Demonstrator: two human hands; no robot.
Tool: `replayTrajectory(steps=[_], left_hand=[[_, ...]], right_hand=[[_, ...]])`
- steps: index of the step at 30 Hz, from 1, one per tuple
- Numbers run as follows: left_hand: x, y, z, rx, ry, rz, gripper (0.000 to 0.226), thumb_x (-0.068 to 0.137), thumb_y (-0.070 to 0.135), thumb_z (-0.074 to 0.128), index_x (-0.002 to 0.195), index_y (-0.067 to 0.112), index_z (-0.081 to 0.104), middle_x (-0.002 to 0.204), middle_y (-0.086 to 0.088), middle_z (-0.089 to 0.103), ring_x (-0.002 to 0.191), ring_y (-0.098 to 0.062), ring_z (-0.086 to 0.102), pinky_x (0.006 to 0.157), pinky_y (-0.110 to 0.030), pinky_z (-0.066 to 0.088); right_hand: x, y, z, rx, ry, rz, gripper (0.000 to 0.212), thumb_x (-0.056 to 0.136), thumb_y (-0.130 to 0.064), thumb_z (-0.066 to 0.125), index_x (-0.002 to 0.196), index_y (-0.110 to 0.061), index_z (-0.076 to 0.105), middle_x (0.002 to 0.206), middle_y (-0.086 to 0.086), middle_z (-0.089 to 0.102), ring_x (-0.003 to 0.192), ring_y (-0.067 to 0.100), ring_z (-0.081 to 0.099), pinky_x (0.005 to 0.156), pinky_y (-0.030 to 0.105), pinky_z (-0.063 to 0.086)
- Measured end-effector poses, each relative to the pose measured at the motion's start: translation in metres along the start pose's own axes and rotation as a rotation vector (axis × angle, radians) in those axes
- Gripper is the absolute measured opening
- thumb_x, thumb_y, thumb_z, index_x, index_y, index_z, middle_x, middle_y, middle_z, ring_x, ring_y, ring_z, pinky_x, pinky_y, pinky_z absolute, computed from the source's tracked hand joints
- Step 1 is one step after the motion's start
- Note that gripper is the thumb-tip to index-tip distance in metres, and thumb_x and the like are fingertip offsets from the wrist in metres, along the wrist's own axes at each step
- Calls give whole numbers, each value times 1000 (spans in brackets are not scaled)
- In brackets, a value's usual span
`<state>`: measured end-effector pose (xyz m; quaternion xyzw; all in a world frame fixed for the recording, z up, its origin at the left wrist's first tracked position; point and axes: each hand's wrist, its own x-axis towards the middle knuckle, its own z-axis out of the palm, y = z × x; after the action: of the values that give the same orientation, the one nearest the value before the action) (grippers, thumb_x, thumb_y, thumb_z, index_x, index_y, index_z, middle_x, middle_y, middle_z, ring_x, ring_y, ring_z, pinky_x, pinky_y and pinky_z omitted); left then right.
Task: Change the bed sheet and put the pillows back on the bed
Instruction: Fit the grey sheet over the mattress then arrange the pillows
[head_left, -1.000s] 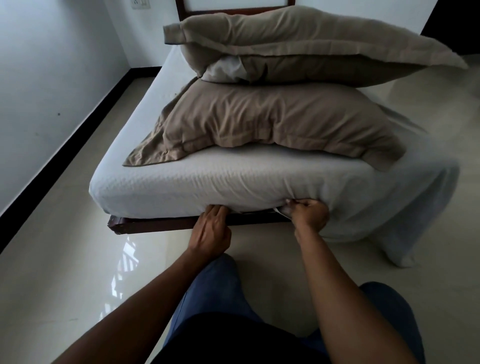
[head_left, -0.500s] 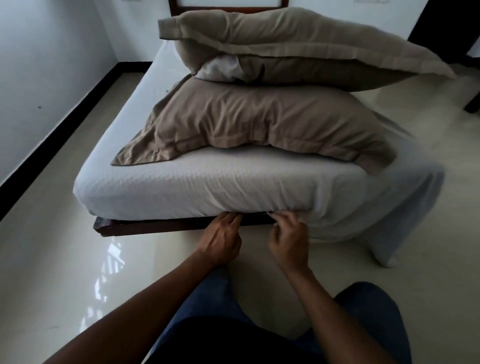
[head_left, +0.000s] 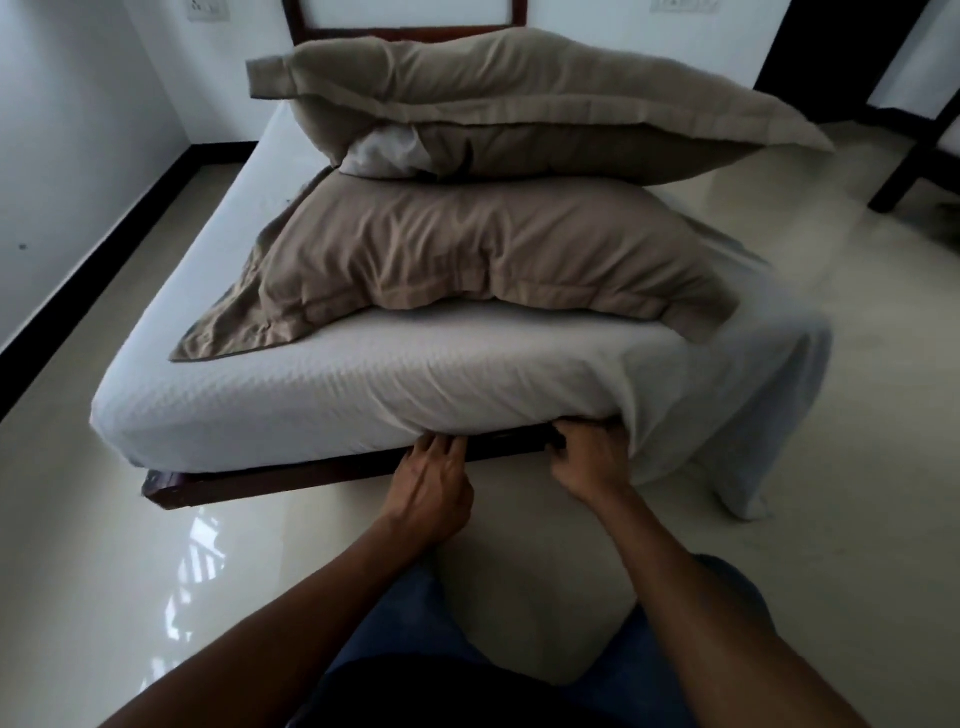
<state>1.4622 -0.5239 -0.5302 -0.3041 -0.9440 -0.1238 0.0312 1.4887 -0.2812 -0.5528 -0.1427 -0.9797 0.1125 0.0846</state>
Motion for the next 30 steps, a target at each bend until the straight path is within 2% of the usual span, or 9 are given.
replayTrajectory(steps=[2, 4, 8, 11, 14, 19, 25, 27, 30], left_hand=[[7, 15, 5, -51, 22, 103, 52, 76, 20, 57, 125, 4, 62, 113, -17, 67, 101, -37, 64, 84, -40, 54], [22, 31, 13, -93, 2, 254, 58, 77, 18, 59, 131, -1, 59, 126, -21, 64, 114, -38, 62, 100, -39, 49], [51, 63, 25, -85, -160, 340, 73, 87, 19, 56, 153, -4, 32, 158, -24, 33, 147, -35, 34, 123, -33, 16], [70, 81, 34, -66, -208, 325, 78, 88, 19, 57, 156, -3, 25, 161, -23, 27, 149, -34, 28, 125, -34, 16], [82, 91, 40, -61, -231, 288, 81, 86, 22, 60, 155, -2, 25, 159, -23, 32, 146, -34, 34, 123, -35, 22], [92, 114, 55, 33, -287, 222, 86, 96, 45, 52, 158, 1, 12, 162, -19, 22, 148, -33, 26, 123, -41, 17], [89, 118, 50, 106, -369, 227, 97, 90, 42, 62, 160, 7, 4, 166, -18, 8, 153, -34, 12, 125, -42, 13], [86, 119, 43, 99, -437, 256, 94, 92, 43, 61, 161, 8, 6, 167, -18, 3, 154, -35, 8, 125, -44, 15], [77, 118, 32, 143, -465, 278, 92, 93, 42, 60, 161, 10, 7, 168, -18, -1, 155, -34, 3, 125, -46, 15]], right_hand=[[-28, 2, 8, -11, -7, -174, 64, 72, -38, 64, 133, -20, 62, 133, 5, 65, 126, 29, 56, 108, 43, 39], [-45, 15, 11, 59, 42, -223, 76, 77, -30, 67, 148, -11, 49, 151, 8, 50, 142, 27, 43, 120, 46, 29], [-20, 42, -4, -24, 73, -52, 57, 82, -35, 57, 140, -30, 55, 141, -5, 60, 133, 18, 51, 121, 49, 24], [5, 27, -9, -20, -54, 73, 43, 85, -41, 57, 127, -34, 61, 136, -6, 63, 134, 20, 49, 119, 59, 9], [7, 23, -7, -14, -168, 63, 67, 81, -41, 67, 144, -28, 47, 152, -2, 48, 147, 23, 31, 121, 54, 2], [-30, 45, -21, 19, -124, -60, 86, 80, -24, 66, 158, -18, 30, 164, 0, 32, 152, 21, 23, 123, 44, 13], [-13, 72, -19, -19, -310, 204, 97, 87, -31, 62, 162, -29, 0, 170, -6, 3, 156, 22, 9, 125, 57, 0], [-12, 63, -17, 31, -304, 261, 99, 82, -31, 66, 161, -28, 7, 168, -2, 12, 154, 27, 15, 123, 57, 10], [-13, 53, -36, -30, -163, 247, 64, 82, -29, 66, 143, -22, 48, 145, 4, 52, 134, 30, 47, 108, 45, 38]])
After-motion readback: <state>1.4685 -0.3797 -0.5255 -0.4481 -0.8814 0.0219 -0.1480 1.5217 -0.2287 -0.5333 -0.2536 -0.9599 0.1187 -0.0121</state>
